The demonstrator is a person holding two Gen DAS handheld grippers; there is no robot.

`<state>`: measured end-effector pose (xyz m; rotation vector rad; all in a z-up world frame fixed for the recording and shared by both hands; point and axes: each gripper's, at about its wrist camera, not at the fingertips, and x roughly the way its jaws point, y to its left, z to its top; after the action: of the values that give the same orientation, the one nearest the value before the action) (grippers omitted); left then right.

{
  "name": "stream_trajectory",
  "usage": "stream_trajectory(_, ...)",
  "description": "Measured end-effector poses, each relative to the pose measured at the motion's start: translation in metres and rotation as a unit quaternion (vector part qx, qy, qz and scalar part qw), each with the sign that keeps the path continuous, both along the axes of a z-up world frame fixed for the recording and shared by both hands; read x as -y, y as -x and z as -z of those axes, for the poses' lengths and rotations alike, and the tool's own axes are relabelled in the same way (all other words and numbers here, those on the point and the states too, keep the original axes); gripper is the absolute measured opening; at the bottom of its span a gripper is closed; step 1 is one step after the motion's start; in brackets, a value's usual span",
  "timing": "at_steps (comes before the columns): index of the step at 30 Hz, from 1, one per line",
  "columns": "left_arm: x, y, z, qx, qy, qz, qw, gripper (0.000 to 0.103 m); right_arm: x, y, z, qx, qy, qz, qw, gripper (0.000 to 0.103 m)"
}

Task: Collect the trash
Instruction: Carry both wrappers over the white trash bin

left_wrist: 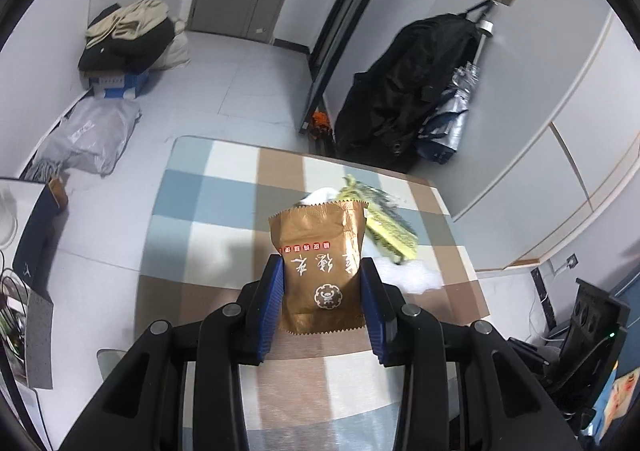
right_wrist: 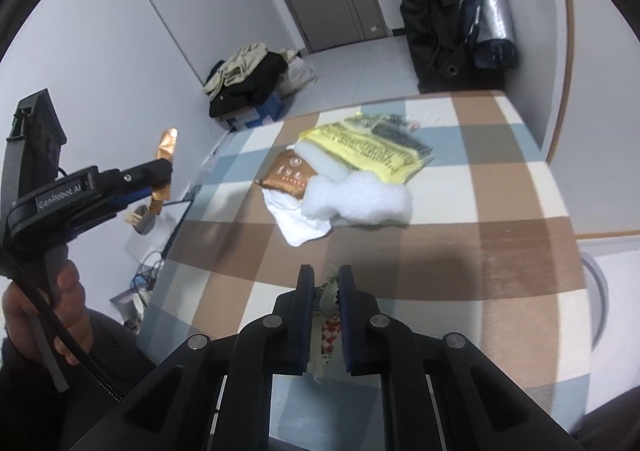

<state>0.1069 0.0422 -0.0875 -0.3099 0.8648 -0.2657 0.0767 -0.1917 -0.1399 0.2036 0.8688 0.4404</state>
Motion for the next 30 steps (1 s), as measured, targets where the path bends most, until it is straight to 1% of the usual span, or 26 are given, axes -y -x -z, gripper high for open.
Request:
stream_trajectory(5, 0.031, 0.004, -0.01, 0.011, -0.027, 0.022, 0.9993, 0.032, 0.027, 0.009, -0.023, 0.029, -0.025, 0.018, 0.999, 0.011)
stream_trajectory(8, 0.046, 0.006, -0.014, 0.007, -0.007, 0.038, 0.9992, 0.032, 0.048, 0.013, -0.038, 0.047, -0.041, 0.031, 0.998, 0.011)
stream_trajectory(14, 0.098, 0.006, -0.033, 0.015, -0.009, 0.067, 0.9976, 0.032, 0.097, 0.023, -0.073, 0.089, -0.057, 0.062, 0.993, 0.01)
stream_trajectory(17, 0.127, 0.003, -0.04, 0.018, -0.008, 0.089, 0.9958, 0.032, 0.125, 0.03, -0.088, 0.106, -0.057, 0.082, 0.989, 0.01)
stream_trajectory(19, 0.145, 0.001, -0.042, 0.013, 0.0, 0.104, 0.9945, 0.032, 0.148, 0.035, -0.097, 0.111, -0.061, 0.096, 0.987, 0.01)
stream_trajectory(24, 0.199, -0.005, -0.045, 0.003, -0.003, 0.149, 0.9888, 0.032, 0.199, 0.05, -0.109, 0.118, -0.064, 0.136, 0.982, 0.01)
stream_trajectory(27, 0.226, -0.01, -0.044, -0.004, -0.003, 0.173, 0.985, 0.032, 0.23, 0.059, -0.109, 0.114, -0.066, 0.164, 0.978, 0.01)
stream_trajectory(30, 0.254, -0.018, -0.035, -0.02, -0.002, 0.197, 0.9801, 0.032, 0.263, 0.066, -0.103, 0.101, -0.065, 0.196, 0.973, 0.01)
